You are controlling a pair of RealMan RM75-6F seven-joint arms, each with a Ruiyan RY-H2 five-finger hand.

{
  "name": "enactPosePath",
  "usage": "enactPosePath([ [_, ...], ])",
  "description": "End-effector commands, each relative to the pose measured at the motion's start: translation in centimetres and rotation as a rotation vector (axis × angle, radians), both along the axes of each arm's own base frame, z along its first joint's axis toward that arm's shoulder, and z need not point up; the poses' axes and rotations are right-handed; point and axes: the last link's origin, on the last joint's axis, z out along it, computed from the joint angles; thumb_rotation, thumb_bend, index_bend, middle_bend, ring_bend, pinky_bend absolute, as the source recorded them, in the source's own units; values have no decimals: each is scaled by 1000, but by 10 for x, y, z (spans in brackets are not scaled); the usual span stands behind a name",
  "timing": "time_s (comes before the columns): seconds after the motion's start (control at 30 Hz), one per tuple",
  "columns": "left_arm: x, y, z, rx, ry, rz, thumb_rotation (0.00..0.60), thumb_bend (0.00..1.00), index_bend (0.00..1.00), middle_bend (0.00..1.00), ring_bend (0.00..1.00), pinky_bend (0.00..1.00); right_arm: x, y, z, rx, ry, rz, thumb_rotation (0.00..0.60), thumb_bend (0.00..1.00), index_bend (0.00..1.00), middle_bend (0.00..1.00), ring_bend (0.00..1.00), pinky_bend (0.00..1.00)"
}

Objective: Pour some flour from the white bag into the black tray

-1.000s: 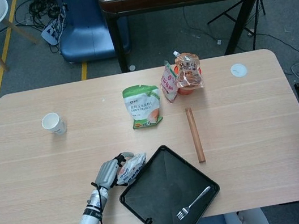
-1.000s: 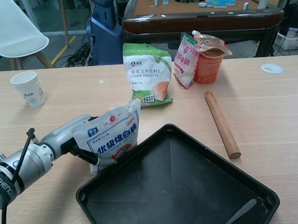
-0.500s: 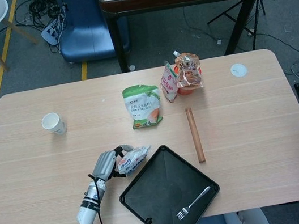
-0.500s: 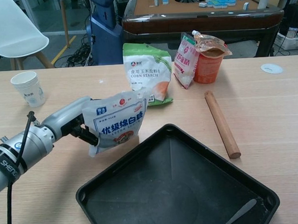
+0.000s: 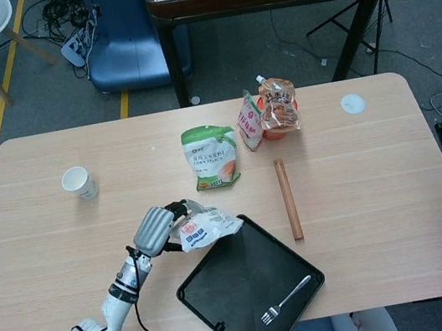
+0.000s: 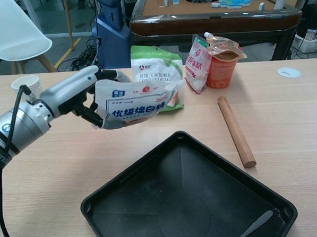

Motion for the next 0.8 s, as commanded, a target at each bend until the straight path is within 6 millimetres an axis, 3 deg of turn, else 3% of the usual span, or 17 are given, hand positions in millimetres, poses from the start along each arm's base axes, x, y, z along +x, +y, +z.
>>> enactPosePath([
  [0.03,6,-3,1,66,66,-105,600,324,620,721,629,716,1,1,0,-2,0,1,600,158,278,335,194,200],
  [0.8,18,-34,-14,473,502,-504,600,324,628,752,659,716,-1,11,5,-22,-5,-1,600,158,278,335,194,200],
])
